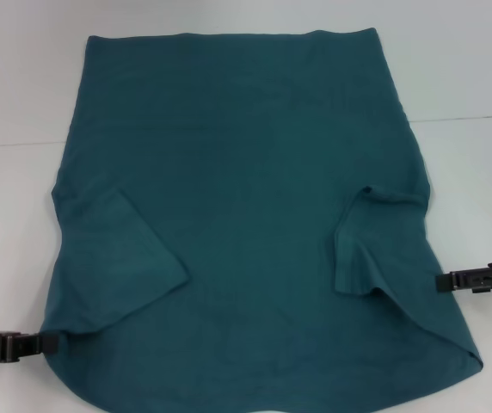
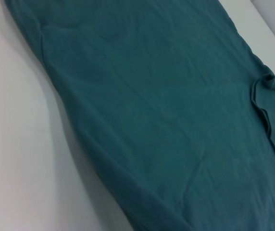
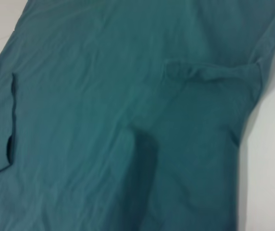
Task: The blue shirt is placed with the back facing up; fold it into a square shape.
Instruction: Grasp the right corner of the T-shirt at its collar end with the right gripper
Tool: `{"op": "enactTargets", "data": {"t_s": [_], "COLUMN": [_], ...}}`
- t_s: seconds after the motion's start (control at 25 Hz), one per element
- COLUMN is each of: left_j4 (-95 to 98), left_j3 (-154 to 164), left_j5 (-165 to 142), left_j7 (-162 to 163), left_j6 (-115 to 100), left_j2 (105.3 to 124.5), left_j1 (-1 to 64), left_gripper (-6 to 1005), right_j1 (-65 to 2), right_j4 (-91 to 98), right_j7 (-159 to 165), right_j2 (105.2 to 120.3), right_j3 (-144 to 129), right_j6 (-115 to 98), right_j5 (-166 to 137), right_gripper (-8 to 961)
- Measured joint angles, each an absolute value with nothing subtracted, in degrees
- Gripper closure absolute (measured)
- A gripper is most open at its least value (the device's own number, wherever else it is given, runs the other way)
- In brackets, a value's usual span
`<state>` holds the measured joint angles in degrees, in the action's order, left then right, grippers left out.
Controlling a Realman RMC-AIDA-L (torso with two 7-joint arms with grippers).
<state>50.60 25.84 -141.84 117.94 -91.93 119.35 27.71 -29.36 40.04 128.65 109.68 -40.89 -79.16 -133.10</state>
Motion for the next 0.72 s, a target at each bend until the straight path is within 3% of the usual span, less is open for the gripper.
{"op": "enactTargets", "data": {"t_s": [0.72], "left_j4": [50.44], "left_j3": [25.84], "left_j5": [-141.84], "left_j7": [117.87], "left_j6": [-91.70], "left_j2": [119.18], "left_j1": [28.04], "left_gripper": [981], "right_j1": [-29.35], "right_j4": [39.20], "right_j7": [127.83], "right_j2": [111.36], "right_j3": [-41.19], "right_j6": [-76.91], "right_j5": [-133.15], "right_gripper": [9]}}
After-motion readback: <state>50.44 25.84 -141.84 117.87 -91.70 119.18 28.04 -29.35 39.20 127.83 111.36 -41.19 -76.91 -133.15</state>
